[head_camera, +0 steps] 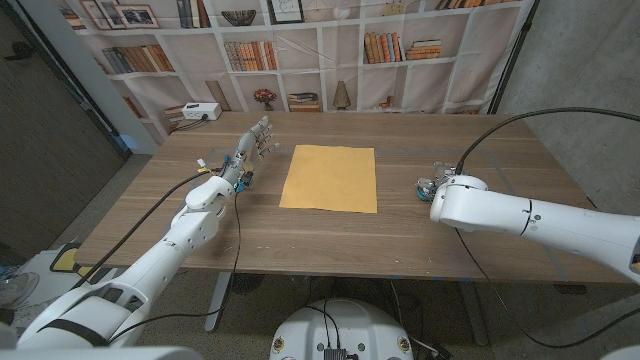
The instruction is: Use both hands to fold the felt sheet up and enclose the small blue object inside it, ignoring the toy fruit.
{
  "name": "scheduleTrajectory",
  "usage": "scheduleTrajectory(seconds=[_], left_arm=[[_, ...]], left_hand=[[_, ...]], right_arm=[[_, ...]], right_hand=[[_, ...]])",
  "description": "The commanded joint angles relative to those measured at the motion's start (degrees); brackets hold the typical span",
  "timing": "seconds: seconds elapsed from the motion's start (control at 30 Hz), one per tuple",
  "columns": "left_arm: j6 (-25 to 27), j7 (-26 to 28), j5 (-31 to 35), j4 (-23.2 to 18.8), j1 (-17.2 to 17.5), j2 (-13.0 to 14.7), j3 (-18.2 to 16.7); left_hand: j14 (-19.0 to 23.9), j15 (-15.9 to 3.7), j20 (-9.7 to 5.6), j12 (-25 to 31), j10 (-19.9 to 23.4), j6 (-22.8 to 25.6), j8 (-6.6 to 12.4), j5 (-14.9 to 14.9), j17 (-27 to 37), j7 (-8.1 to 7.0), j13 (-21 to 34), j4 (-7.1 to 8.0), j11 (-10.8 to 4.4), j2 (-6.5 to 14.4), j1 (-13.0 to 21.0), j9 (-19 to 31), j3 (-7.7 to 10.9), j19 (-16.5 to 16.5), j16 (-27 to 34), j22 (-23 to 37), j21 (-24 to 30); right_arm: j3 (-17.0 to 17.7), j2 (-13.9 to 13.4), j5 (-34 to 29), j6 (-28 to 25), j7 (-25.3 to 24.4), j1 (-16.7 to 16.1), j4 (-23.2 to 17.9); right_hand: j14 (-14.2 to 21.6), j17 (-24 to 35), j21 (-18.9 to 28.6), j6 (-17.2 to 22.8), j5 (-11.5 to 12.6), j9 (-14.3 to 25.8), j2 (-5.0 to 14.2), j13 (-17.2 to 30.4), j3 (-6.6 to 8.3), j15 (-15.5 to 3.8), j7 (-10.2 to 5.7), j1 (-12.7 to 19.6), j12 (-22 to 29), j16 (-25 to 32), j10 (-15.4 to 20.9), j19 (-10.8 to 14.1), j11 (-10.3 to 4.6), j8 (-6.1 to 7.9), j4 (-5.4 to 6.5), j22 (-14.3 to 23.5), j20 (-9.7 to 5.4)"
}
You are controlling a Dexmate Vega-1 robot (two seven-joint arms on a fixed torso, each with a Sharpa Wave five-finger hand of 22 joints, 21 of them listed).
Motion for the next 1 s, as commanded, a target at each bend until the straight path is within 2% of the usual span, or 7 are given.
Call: scheduleTrajectory(seconds=[0.03,0.23,0.33,0.47,0.6,0.83,1.0], left_arm=[[0.84,0.08,-0.02,0.17,-0.49,0.07,0.12],[1.04,-0.71,-0.17,1.03,-1.09,-0.28,0.39],[0.58,-1.18,-0.29,1.61,-1.35,-0.58,0.37],[0.18,-1.52,-0.5,1.95,-1.37,-0.73,0.2],[0.03,-2.07,-0.7,2.28,-1.42,-0.73,0.13],[-0.06,-1.68,-0.86,1.23,-0.51,-0.2,-0.31],[-0.08,-1.22,-1.01,0.29,0.2,0.2,-0.67]], left_hand=[[0.2,0.18,0.48,0.06,-0.35,0.08,-0.35,0.28,0.26,-0.29,0.26,0.23,-0.16,-0.15,-0.39,0.06,0.12,0.3,0.19,0.28,0.21],[0.01,0.36,0.48,-0.04,-0.64,-0.03,-0.42,0.25,0.28,-0.3,0.27,0.33,-0.07,-0.12,-0.52,0.07,0.1,0.18,0.13,0.3,0.16],[0.04,0.43,0.49,-0.06,-0.7,-0.08,-0.44,0.24,0.29,-0.3,0.28,0.37,-0.12,-0.1,-0.57,0.07,0.1,0.16,0.15,0.31,0.16],[0.04,0.39,0.52,-0.03,-0.64,-0.15,-0.48,0.23,0.29,-0.38,0.28,0.41,-0.12,-0.08,-0.62,0.07,0.09,0.17,0.16,0.31,0.17],[0.05,0.39,0.55,0.0,-0.59,-0.18,-0.49,0.22,0.3,-0.31,0.28,0.46,0.01,-0.07,-0.69,0.08,0.08,0.16,0.17,0.32,0.16],[0.05,0.39,0.59,0.02,-0.57,-0.19,-0.5,0.17,0.32,-0.29,0.29,0.6,-0.07,-0.05,-0.89,0.08,0.03,0.19,0.19,0.34,0.18],[0.16,0.33,0.59,0.05,-0.5,-0.2,-0.5,0.15,0.33,-0.24,0.29,0.67,-0.06,-0.05,-1.01,0.08,0.01,0.26,0.24,0.35,0.22]], right_arm=[[4.06,-3.76,30.87,0.37,-10.38,-0.22,-3.23],[13.19,-7.14,20.06,6.69,-3.98,-10.25,-10.92],[14.39,-5.15,16.02,0.48,0.08,-10.43,-12.62],[6.69,-5.11,21.08,-0.2,-5.64,-3.66,-11.78],[-3.19,-3.02,31.93,-0.2,-20.21,4.53,-7.66],[-11.43,-0.53,33.45,-0.2,-20.64,11.76,-3.21],[-12.61,0.65,33.26,-0.2,-20.64,12.73,-0.88]], right_hand=[[3.18,0.55,0.61,0.82,0.49,0.14,-1.4,0.38,-2.06,-0.17,-0.51,-3.16,1.73,1.32,4.08,2.38,-0.16,0.41,1.62,0.3,1.02],[4.14,0.76,0.36,1.77,0.63,0.22,-1.66,0.49,-3.62,0.11,0.49,-6.17,1.8,1.45,5.17,3.12,0.22,0.69,3.13,0.32,1.57],[3.99,0.63,0.12,1.2,0.89,0.2,-1.46,0.51,-3.49,-0.35,-0.3,-5.54,1.54,1.22,4.82,2.98,-0.11,0.39,2.8,0.31,1.57],[2.01,0.41,-0.43,-0.48,1.49,0.17,-1.16,0.54,-3.03,0.33,-1.67,-3.36,0.4,0.09,2.24,2.62,-0.04,-0.13,1.66,0.28,1.13],[-0.47,0.23,-1.1,-6.21,2.28,0.19,-1.15,0.62,-2.79,1.25,1.2,-0.15,-0.9,-0.95,-3.36,1.85,0.68,-1.21,0.32,0.26,1.37],[-7.73,0.18,-2.68,-7.42,3.09,0.18,-0.93,0.78,-3.1,2.66,1.21,2.47,-0.5,-2.12,-8.16,-4.5,2.34,-0.17,0.28,0.21,2.34],[-6.19,0.17,-1.6,-3.13,3.36,0.17,-0.46,0.84,-3.31,1.07,0.66,3.16,0.8,-0.85,-5.72,-3.05,1.09,1.31,0.48,0.2,1.99]])
